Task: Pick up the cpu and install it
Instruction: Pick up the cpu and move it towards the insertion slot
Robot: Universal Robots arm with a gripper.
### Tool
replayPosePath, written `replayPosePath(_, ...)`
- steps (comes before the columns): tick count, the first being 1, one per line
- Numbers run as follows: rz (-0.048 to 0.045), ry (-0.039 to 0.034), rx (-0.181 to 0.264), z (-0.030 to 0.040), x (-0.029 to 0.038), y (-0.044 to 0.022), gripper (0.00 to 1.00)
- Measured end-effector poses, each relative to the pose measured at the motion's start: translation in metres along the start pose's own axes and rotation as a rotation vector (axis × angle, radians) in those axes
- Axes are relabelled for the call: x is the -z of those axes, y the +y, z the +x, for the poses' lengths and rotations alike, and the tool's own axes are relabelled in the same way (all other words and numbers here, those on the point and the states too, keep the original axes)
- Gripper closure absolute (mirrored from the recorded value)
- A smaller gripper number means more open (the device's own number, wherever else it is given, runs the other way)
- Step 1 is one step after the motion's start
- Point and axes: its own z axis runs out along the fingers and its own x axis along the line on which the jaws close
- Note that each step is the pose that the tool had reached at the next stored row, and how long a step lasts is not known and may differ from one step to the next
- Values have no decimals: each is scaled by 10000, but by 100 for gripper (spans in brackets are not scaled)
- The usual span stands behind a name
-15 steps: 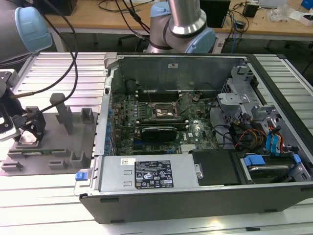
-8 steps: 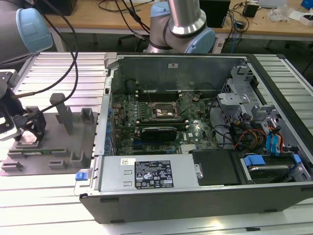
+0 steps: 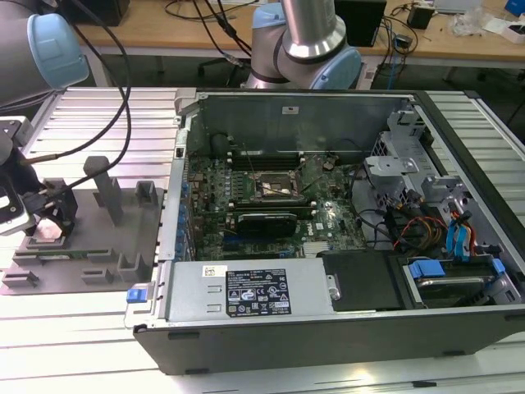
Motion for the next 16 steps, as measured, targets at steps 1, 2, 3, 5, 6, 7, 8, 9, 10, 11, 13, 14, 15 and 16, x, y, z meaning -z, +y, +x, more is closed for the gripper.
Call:
replayPosePath(1,0,-1,0,-1,6,0,34)
replayPosePath(2,-1,-4,1,-1,9,1,34)
replayPosePath(3,-2,-5,0,-1,9,1,34)
replayPosePath(5,0,-4,0,0,12,0,34)
replayPosePath(6,-1,-3,0,-1,12,1,34)
replayPosePath(7,-1,-3,0,-1,14,1,34)
replayPosePath(8,0,-3,0,-1,15,1,35)
replayPosePath(9,0,-3,0,-1,16,1,42)
replayPosePath(10,0,-3,0,-1,17,1,42)
replayPosePath(11,0,-2,0,-1,18,1,42)
replayPosePath(13,0,-2,0,-1,19,1,42)
replayPosePath(14,0,-3,0,-1,20,1,42)
replayPosePath(15,0,-2,0,-1,21,1,42)
replayPosePath(16,0,-2,0,-1,22,1,42)
